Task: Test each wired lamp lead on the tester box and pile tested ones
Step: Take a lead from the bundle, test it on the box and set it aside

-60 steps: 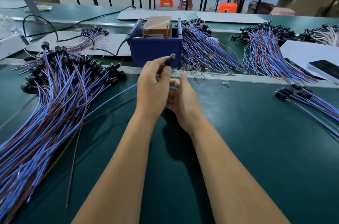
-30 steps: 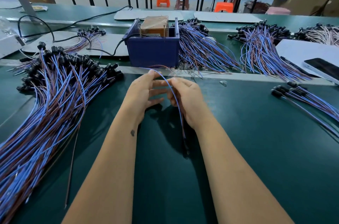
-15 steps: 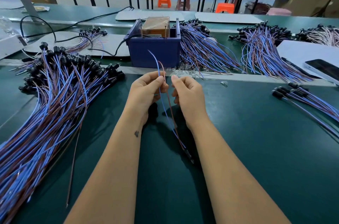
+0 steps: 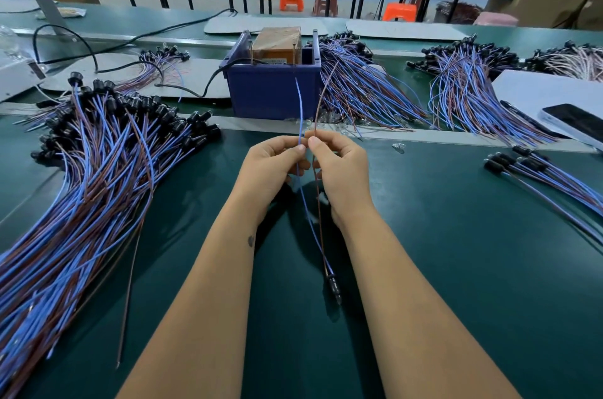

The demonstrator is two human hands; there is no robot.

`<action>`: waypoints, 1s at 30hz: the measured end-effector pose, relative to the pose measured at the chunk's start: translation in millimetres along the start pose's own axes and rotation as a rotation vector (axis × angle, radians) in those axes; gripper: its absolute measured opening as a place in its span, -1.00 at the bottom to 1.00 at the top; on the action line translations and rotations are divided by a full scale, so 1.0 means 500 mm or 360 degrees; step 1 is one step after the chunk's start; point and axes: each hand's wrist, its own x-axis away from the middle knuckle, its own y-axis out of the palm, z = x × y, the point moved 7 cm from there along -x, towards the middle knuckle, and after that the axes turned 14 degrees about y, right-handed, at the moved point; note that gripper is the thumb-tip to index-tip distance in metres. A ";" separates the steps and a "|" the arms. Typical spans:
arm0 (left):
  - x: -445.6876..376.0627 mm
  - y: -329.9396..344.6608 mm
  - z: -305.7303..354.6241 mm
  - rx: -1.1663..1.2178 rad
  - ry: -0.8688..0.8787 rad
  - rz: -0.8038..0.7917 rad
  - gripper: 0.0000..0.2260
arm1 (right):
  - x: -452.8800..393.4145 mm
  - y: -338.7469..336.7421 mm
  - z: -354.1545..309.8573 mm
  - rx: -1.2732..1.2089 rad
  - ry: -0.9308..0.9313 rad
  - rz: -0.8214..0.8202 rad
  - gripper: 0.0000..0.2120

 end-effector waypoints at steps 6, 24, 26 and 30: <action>-0.004 -0.031 0.001 -0.0136 0.0112 0.0256 -0.80 | 0.004 -0.004 -0.009 0.0232 -0.0118 0.0034 -0.88; 0.000 -0.077 0.014 0.0151 0.0133 0.0732 -0.77 | 0.006 -0.002 -0.011 0.0317 -0.0197 0.0083 -0.83; 0.001 -0.080 0.013 0.0188 0.0115 0.0763 -0.77 | 0.005 -0.003 -0.010 0.0315 -0.0183 0.0089 -0.83; 0.003 -0.081 0.019 0.0158 0.0148 0.0782 -0.76 | 0.005 -0.004 -0.009 0.0313 -0.0160 0.0096 -0.82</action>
